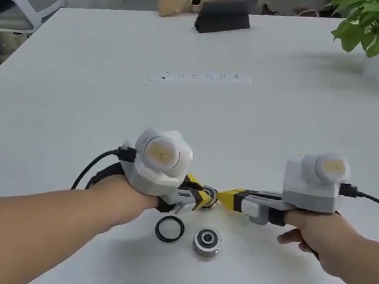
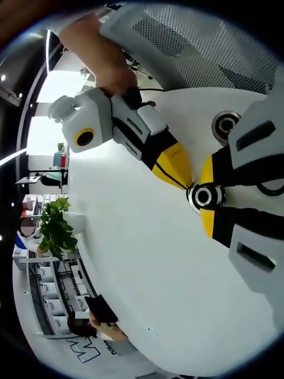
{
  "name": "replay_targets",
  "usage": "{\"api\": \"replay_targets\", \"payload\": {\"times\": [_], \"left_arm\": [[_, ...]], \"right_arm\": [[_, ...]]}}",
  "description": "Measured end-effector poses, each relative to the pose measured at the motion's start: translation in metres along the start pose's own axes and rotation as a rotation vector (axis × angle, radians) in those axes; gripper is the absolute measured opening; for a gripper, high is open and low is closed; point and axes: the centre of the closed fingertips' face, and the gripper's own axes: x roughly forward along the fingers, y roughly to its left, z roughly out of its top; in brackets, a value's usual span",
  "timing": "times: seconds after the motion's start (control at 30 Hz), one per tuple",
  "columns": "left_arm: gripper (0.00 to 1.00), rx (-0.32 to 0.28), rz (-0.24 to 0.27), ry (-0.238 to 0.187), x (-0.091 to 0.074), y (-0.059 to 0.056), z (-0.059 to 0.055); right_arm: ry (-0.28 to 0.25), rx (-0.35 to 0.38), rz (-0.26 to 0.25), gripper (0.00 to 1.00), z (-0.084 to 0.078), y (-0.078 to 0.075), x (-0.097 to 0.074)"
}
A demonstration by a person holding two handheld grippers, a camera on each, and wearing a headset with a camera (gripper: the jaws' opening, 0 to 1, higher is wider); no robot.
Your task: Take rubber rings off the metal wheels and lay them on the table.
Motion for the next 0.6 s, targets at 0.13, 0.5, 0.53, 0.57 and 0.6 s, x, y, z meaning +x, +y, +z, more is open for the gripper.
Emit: {"api": "replay_targets", "payload": {"times": [0.13,0.5,0.53,0.57,0.6], "left_arm": [[0.07,0.002,0.001,0.003,0.0001,-0.0001,0.0],[0.07,0.006,0.003,0.009,0.0008,0.0003,-0.0003],[0.07,0.007,0.003,0.009,0.0008,0.0003,-0.0003],[0.07,0.008,0.003,0.01,0.0009,0.0004,-0.0003],[0.07,0.008,0.003,0.01,0.0009,0.0004,-0.0003]], "right_arm": [[-0.004,0.01,0.001,0.0,0.0004,0.0,0.0001],[-0.002,-0.014,0.011,0.0,0.0021,0.0054,0.0019],[-0.002,-0.016,0.012,0.0,0.0021,0.0053,0.002],[-0.002,-0.012,0.013,0.0,0.0021,0.0058,0.0021],[-0.003,-0.012,0.014,0.0,0.0021,0.0062,0.0022]]}}
